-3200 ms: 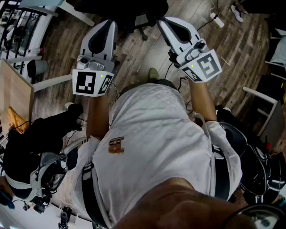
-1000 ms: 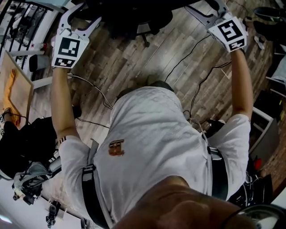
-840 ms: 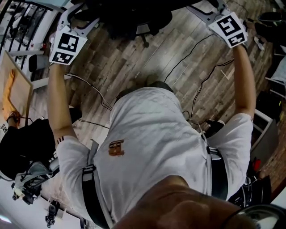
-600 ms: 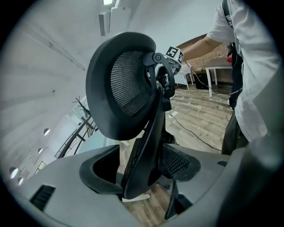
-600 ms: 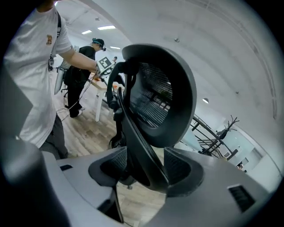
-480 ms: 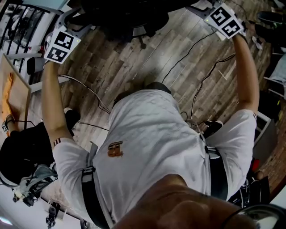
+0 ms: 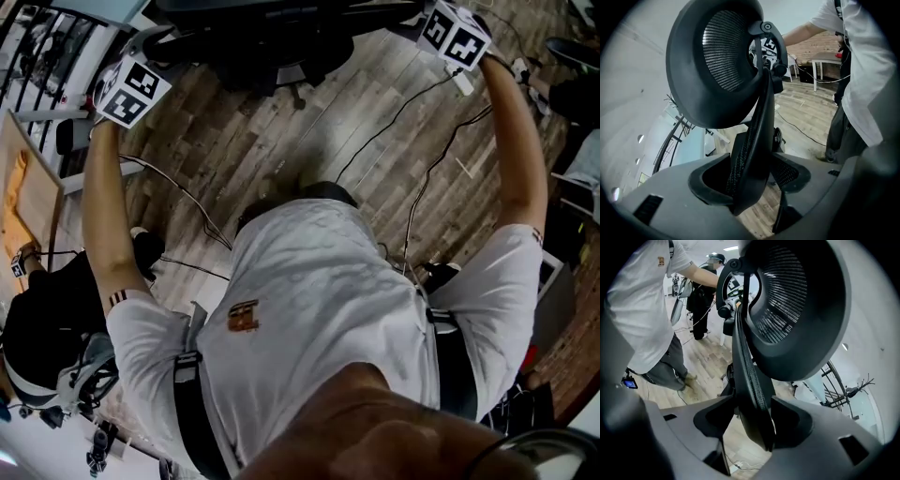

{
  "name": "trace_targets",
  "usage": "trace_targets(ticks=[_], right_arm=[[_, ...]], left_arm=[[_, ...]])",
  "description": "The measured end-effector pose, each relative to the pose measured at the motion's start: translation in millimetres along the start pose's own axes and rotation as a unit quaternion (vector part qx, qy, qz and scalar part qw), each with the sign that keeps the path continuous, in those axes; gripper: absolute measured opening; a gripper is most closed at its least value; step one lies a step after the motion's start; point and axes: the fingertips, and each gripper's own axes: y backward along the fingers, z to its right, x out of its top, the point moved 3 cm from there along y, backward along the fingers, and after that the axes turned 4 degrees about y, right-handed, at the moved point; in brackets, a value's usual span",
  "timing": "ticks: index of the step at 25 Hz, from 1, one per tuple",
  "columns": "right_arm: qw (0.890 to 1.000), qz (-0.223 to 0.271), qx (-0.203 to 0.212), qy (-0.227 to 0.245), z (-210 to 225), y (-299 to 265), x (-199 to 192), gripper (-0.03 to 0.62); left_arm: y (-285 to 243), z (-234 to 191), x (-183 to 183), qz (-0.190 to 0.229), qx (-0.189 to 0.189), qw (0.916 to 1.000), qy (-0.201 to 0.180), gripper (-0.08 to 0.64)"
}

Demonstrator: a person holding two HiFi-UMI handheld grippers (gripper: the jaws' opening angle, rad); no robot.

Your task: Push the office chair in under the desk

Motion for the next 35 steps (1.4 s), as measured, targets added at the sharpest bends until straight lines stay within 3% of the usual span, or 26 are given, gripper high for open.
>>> trace_targets(ticks=[3, 5, 8, 11, 16, 24, 35], right_arm=[[1.0, -0.003, 0.011, 0.015, -2, -4, -2, 0.242], [0.999, -0.004, 0.021, 0.024, 0, -7, -9, 0.241], [0.997, -0.012, 0.025, 0.069, 3, -9, -19, 0.152], [0.995, -0.012, 0.024, 0.097, 2, -9, -22, 0.137], [0.994, -0.005, 0.018, 0.104, 11, -12, -27, 0.133], [0.994, -0.035, 0.014, 0.106, 41, -28, -33, 0.132], [0.991, -0.058, 0.014, 0.121, 112, -61, -68, 0.132]], left_arm=[[-2, 1, -1, -0.011, 0.005, 0.9998, -0.018, 0.215], [-7, 0, 3, -0.018, 0.003, 0.9993, -0.034, 0.196], [-12, 1, 10, -0.027, -0.001, 0.9976, -0.064, 0.16], [-14, 2, 11, -0.028, 0.001, 0.9965, -0.079, 0.144], [-19, -4, 14, -0.028, 0.002, 0.9968, -0.075, 0.141], [-39, -25, 13, -0.037, 0.012, 0.9966, -0.073, 0.137], [-79, -65, 37, -0.017, 0.021, 0.9974, -0.066, 0.132]])
